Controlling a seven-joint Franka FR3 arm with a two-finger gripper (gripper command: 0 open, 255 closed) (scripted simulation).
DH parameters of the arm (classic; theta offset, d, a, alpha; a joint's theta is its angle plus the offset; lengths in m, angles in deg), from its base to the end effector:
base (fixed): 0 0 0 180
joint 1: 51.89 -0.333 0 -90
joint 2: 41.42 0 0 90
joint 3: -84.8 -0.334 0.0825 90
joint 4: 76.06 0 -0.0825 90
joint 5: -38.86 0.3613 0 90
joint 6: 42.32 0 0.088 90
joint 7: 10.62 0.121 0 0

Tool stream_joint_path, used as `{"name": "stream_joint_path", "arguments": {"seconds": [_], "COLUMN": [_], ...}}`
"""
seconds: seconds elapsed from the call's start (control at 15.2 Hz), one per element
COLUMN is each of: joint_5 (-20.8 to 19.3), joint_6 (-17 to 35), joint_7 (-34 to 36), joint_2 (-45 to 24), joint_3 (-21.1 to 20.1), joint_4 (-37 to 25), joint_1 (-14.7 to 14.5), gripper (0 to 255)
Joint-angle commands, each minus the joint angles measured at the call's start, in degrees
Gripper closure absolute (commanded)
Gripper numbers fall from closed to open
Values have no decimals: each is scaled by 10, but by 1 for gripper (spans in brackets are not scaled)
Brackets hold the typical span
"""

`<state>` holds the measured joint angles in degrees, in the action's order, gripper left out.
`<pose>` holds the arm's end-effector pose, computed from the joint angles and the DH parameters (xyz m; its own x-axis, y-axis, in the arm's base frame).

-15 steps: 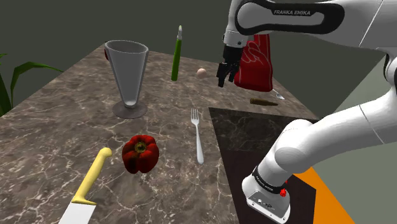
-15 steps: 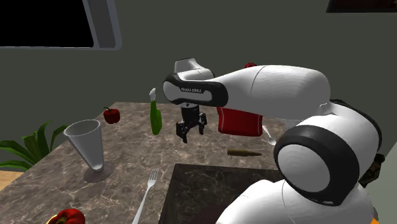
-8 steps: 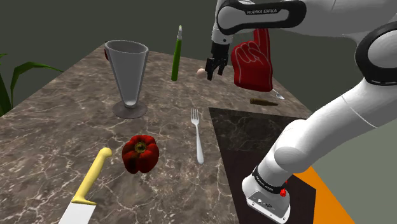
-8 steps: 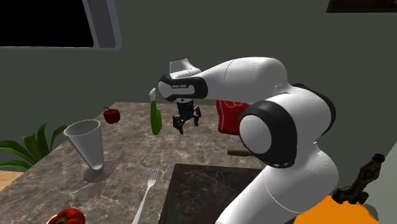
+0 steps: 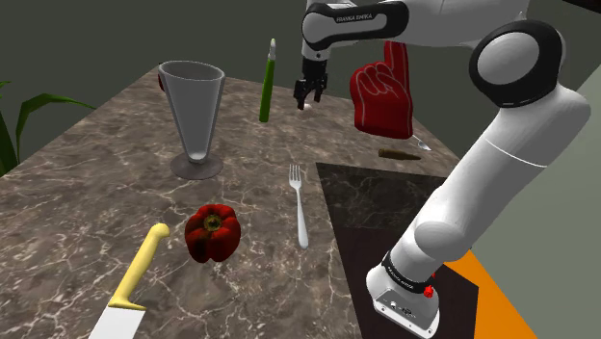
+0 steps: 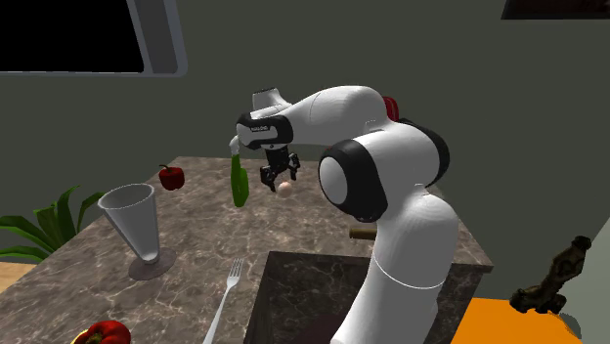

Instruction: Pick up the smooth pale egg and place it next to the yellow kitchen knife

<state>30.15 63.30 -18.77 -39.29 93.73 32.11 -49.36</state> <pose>0.5140 -0.1196 0.5284 0.9994 -0.0181 -0.0302 -0.0138 -0.9905 0.1369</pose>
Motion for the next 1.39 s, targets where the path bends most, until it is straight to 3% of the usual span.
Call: {"name": "stream_joint_path", "arguments": {"seconds": [0.0,0.53,1.06,1.12,1.32], "joint_5": [-2,-4,-4,-4,-4], "joint_6": [5,61,61,61,61], "joint_7": [-5,-5,-5,-5,-5], "joint_2": [-40,-55,-55,-55,-55], "joint_3": [3,7,7,7,7], "joint_4": [-44,-4,-5,-5,-4], "joint_1": [3,8,8,8,8], "gripper": [0,0,0,255,255]}}
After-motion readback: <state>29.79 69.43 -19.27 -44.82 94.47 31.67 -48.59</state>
